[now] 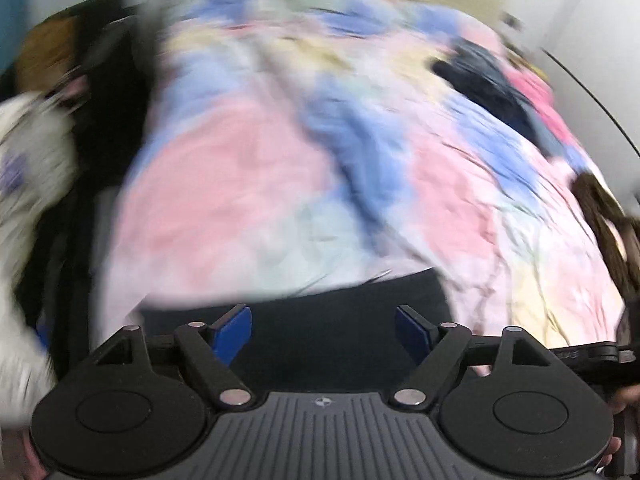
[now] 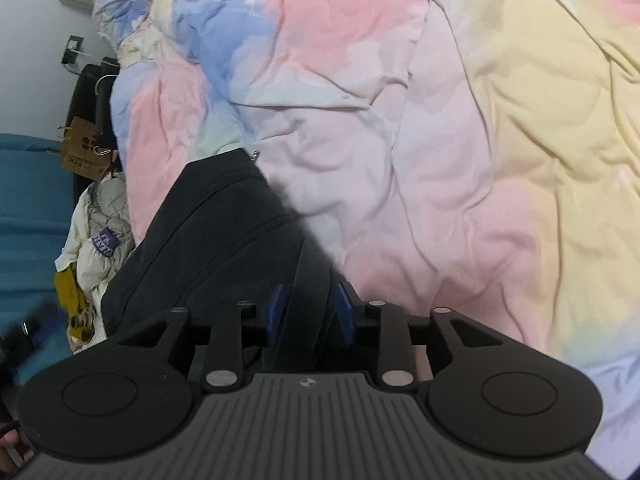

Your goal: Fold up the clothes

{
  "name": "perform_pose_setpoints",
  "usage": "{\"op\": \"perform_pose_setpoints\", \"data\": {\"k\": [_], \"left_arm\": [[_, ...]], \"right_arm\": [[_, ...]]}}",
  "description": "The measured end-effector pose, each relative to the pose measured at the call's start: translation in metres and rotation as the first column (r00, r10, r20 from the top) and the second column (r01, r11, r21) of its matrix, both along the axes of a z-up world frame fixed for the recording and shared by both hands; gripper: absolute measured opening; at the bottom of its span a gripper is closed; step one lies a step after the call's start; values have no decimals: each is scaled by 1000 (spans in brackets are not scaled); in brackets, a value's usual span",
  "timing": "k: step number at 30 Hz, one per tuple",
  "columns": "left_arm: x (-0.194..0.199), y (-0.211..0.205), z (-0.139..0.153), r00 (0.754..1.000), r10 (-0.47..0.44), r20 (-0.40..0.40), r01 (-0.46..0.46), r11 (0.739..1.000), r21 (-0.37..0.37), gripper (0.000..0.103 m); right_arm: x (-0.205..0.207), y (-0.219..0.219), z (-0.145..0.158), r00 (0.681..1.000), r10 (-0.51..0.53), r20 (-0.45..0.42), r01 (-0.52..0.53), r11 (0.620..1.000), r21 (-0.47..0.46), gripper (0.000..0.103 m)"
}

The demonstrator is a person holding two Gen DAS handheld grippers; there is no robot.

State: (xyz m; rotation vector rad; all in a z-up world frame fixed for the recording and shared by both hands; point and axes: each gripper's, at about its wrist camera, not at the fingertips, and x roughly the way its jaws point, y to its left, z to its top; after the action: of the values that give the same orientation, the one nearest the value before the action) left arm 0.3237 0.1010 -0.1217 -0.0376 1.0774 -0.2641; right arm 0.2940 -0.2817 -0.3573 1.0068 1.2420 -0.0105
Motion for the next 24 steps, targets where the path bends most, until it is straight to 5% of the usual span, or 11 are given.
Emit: {"op": "perform_pose_setpoints", "data": {"k": [4, 10, 14, 20, 24], "left_arm": [[52, -67, -39, 971, -218, -95, 220, 975, 7, 81], [90, -132, -101, 860, -412, -301, 423, 906, -30, 80], [101, -155, -137, 786, -453, -422, 493, 870, -15, 55], [98, -155, -138, 777, -463, -427, 502, 865, -24, 17], [93, -143, -117, 795, -463, -392, 484, 874, -51, 12]], "right_arm": [[8, -5, -14, 999, -33, -37, 34, 999, 22, 35], [16, -14, -27, 995, -72, -76, 76, 996, 51, 37], [22, -15, -32, 994, -54, -95, 60, 996, 61, 37], [38, -7, -39, 993, -5, -116, 12, 998, 59, 37], [48, 1, -41, 992, 32, -122, -26, 998, 51, 41]]}}
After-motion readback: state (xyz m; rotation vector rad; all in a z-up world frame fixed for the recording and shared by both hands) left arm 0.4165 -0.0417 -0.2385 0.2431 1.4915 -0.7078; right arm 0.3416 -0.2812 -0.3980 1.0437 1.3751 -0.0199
